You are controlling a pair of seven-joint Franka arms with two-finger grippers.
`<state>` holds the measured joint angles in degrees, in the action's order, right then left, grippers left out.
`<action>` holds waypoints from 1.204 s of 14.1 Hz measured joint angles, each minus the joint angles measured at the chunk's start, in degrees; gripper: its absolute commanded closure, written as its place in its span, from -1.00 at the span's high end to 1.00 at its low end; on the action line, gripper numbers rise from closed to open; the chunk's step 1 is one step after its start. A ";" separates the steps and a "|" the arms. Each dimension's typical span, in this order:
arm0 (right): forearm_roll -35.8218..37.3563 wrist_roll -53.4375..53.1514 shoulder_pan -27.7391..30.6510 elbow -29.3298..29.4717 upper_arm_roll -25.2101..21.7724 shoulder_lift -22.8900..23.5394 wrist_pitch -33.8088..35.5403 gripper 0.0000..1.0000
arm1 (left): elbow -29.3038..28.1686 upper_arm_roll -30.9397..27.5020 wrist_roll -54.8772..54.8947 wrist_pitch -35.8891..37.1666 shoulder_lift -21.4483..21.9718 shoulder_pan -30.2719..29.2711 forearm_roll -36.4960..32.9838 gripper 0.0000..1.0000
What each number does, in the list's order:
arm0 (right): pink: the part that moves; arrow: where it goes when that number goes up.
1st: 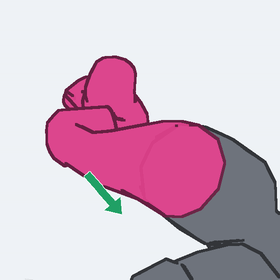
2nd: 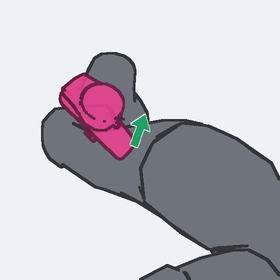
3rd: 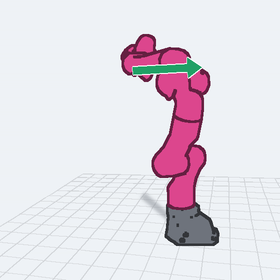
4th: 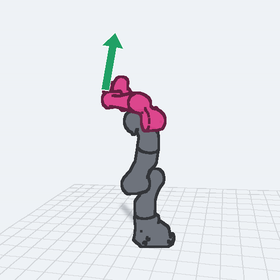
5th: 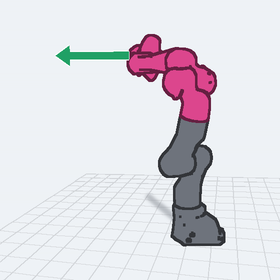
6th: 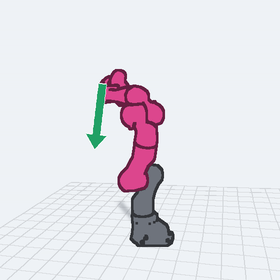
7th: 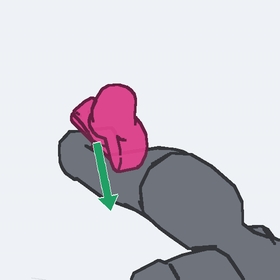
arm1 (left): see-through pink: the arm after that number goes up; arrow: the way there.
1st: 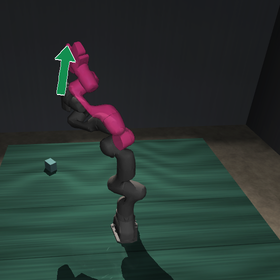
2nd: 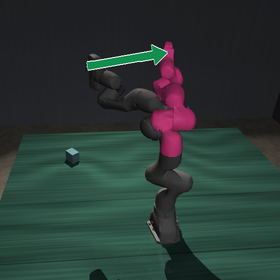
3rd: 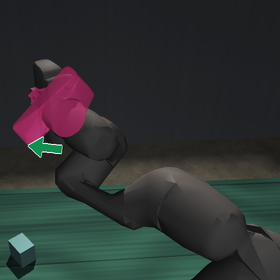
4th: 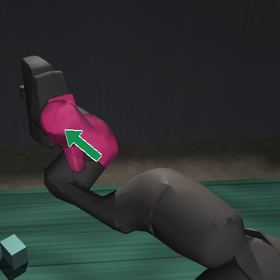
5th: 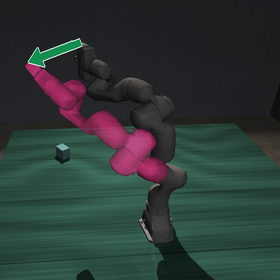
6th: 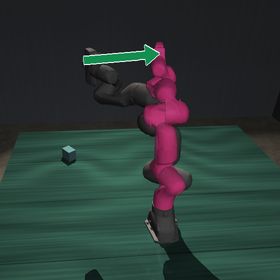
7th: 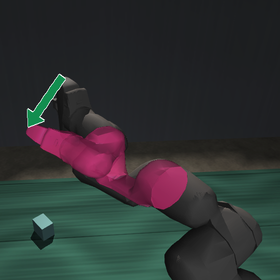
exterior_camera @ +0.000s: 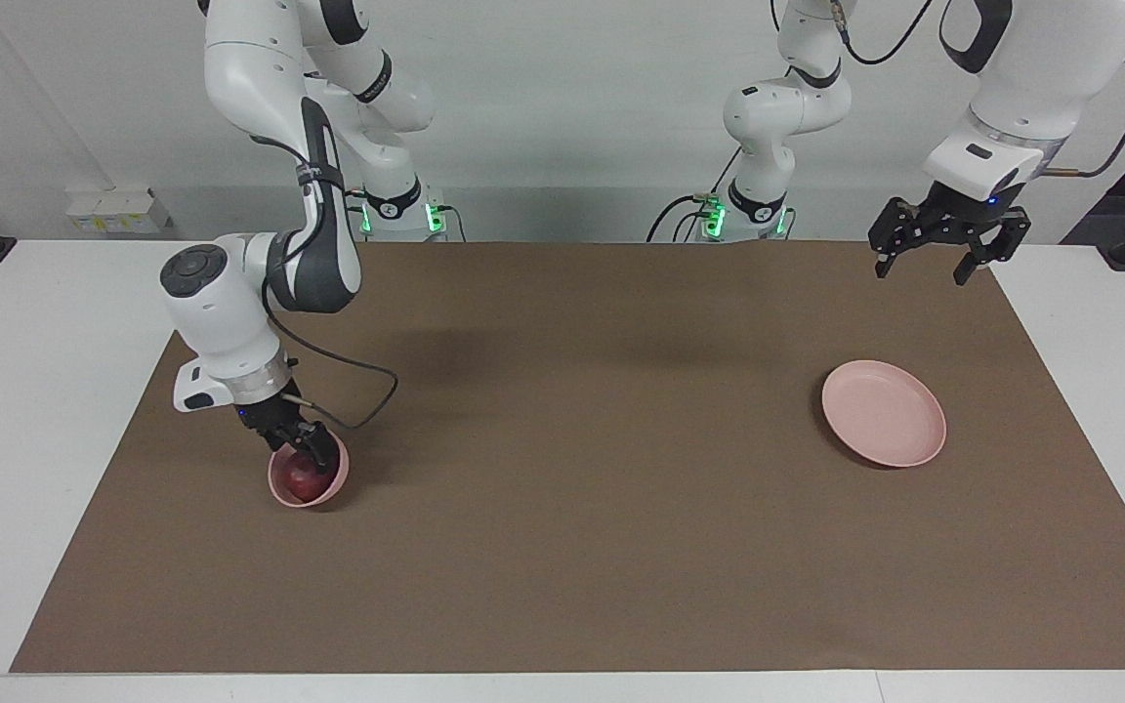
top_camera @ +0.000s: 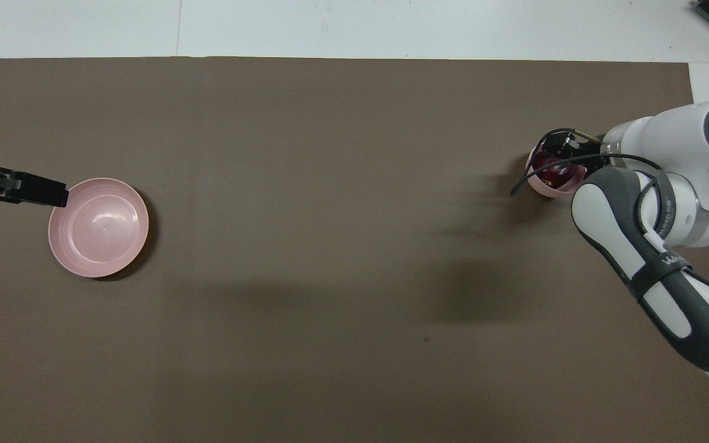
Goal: Move apple from plate to bowl
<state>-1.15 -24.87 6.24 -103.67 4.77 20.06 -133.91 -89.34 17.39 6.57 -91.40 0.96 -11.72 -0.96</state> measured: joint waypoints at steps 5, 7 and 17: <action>1.15 1.64 -0.61 2.30 0.16 -1.53 6.57 1.00 | 2.67 -9.17 0.22 5.27 0.02 7.13 0.71 1.00; 3.95 3.87 -0.62 2.79 0.16 -3.92 10.89 1.00 | 2.95 -16.65 0.47 6.01 0.02 13.05 1.46 1.00; 9.19 17.48 -0.64 7.56 0.78 -21.19 41.41 1.00 | 5.46 -20.03 0.90 7.92 0.02 17.39 1.84 1.00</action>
<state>8.04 -7.38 5.60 -96.11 5.55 -1.13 -92.50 -83.88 -2.64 7.47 -83.47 0.97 5.67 0.89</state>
